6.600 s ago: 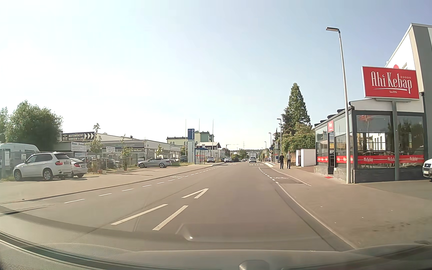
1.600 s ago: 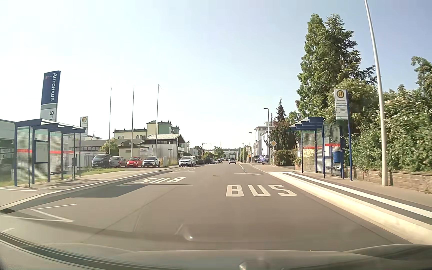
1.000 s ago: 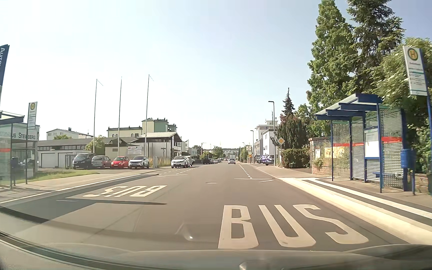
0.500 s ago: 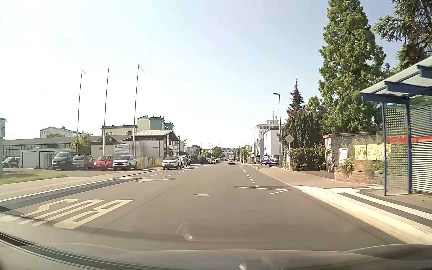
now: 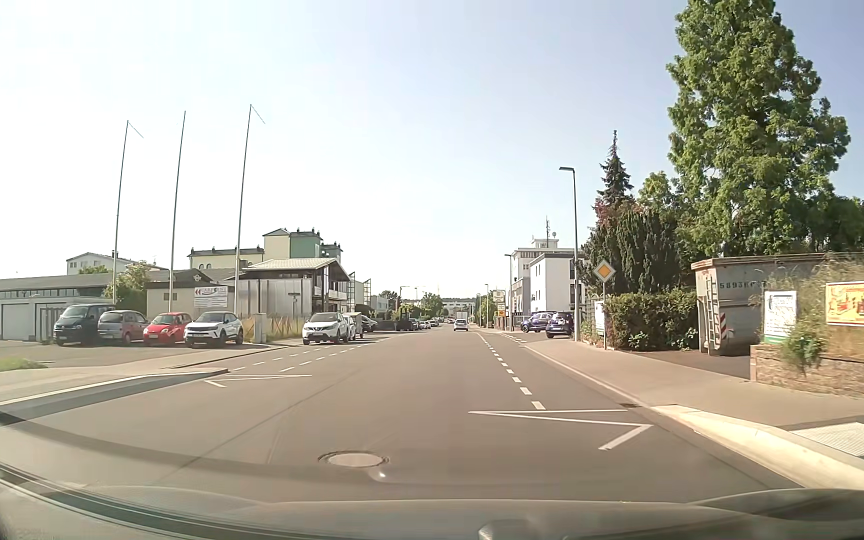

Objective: Follow the waypoints while adhering to traffic rules and regulations

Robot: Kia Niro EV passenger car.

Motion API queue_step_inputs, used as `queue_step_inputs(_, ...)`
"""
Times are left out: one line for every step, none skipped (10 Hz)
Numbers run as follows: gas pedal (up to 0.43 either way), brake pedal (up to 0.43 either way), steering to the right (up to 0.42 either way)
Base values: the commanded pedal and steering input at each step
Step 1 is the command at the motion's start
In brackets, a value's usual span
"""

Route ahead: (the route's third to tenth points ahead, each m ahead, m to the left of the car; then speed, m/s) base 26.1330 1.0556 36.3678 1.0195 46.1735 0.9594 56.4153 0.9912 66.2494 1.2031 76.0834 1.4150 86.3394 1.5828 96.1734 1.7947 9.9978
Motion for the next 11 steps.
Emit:
queue_step_inputs(0.118,0.024,-0.004)
queue_step_inputs(0.118,0.024,-0.005)
queue_step_inputs(0.118,0.024,-0.004)
queue_step_inputs(0.118,0.024,-0.004)
queue_step_inputs(0.11,0.024,-0.003)
queue_step_inputs(0.13,0.024,-0.002)
queue_step_inputs(0.118,0.024,-0.002)
queue_step_inputs(0.118,0.024,0.002)
queue_step_inputs(0.118,0.024,0.003)
queue_step_inputs(0.118,0.024,0.003)
queue_step_inputs(0.118,0.024,0.002)
